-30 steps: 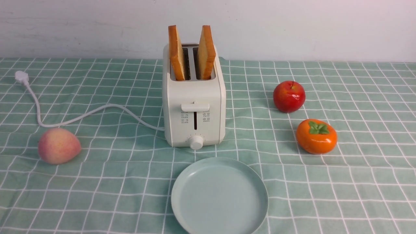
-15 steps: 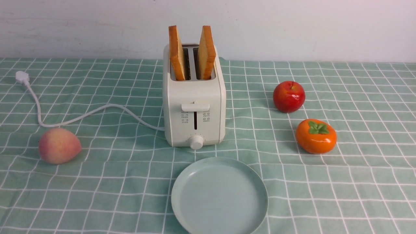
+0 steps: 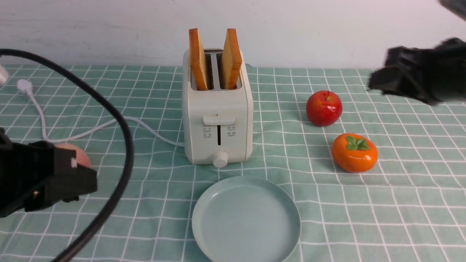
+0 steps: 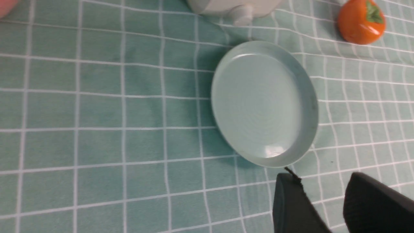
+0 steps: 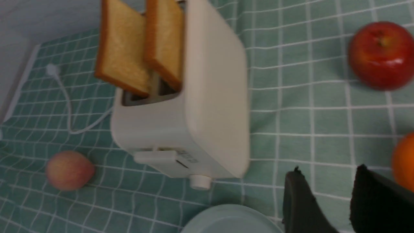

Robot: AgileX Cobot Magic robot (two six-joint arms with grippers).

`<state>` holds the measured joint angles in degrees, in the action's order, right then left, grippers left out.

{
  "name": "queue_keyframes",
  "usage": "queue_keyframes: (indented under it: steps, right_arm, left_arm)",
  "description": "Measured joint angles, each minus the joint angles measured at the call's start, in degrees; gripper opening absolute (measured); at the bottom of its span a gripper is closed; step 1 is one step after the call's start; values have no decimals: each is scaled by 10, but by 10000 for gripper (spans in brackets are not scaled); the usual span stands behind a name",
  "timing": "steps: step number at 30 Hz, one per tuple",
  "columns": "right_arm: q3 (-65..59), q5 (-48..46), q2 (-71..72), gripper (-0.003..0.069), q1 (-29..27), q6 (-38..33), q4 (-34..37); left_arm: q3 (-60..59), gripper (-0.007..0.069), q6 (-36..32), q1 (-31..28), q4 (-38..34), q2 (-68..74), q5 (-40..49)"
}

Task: Take toasted bread from bread machine on blue coffee table place on plate.
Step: 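Grasp the toast slice in the toaster and pull it up out of the slot with the right gripper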

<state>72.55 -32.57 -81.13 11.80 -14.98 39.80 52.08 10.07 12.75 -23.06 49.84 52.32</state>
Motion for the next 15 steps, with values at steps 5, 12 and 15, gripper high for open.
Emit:
queue_keyframes:
  steps: [5,12,15]
  right_arm:
    - [143,1,-121,315,70,-110,71]
    - [311,12,-275,483,114,-165,82]
    - [344,41,-326,510,114,-175,90]
  left_arm:
    - [0,237,-10,4,-17,0,-5]
    - [0,237,-11,4,-16,0,-4]
    - [0,237,-12,5,-16,0,-3]
